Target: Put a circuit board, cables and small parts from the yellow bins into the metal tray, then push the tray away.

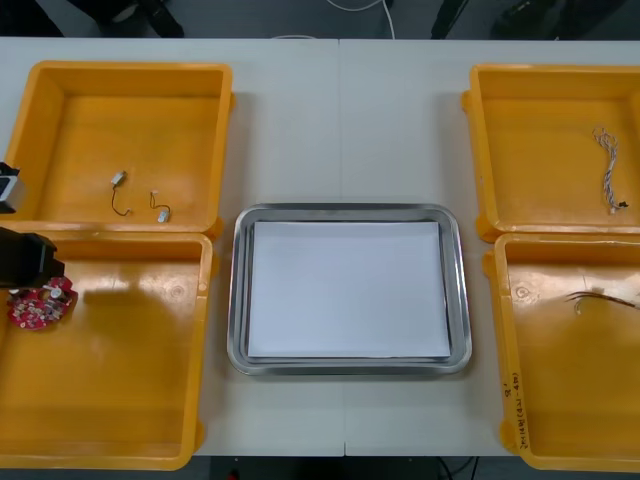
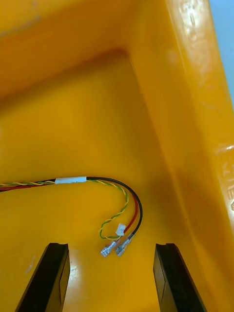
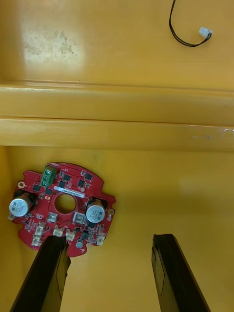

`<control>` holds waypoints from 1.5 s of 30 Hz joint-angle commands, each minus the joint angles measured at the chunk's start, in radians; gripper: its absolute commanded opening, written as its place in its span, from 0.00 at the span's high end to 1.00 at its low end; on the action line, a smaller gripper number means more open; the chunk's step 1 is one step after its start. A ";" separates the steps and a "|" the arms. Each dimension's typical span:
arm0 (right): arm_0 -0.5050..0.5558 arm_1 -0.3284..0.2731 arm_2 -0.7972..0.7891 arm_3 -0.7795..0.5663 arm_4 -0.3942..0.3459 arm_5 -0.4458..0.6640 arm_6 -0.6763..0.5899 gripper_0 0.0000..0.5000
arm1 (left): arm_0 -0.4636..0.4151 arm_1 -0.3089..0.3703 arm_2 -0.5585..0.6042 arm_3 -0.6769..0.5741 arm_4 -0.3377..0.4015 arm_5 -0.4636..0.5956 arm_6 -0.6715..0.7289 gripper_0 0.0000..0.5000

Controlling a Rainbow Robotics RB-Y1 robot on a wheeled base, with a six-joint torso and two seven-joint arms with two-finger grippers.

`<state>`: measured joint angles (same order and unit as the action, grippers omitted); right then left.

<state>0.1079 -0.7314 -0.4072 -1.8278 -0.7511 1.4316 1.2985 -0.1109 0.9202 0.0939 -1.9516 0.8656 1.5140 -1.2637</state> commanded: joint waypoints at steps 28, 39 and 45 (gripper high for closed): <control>0.056 0.075 0.039 0.071 -0.028 -0.088 -0.110 0.00 | 0.023 0.069 -0.174 0.095 -0.074 -0.169 -0.138 0.00; 0.073 0.096 0.048 0.073 -0.024 -0.103 -0.134 0.00 | 0.025 0.071 -0.180 0.119 -0.068 -0.184 -0.138 0.00; 0.073 0.096 0.062 0.107 -0.022 -0.134 -0.145 0.00 | 0.025 0.072 -0.217 0.146 -0.086 -0.258 -0.135 0.00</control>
<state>0.1569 -0.6420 -0.3688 -1.7430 -0.7711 1.3319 1.2043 -0.1072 0.9403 -0.0916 -1.8160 0.7998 1.2912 -1.3251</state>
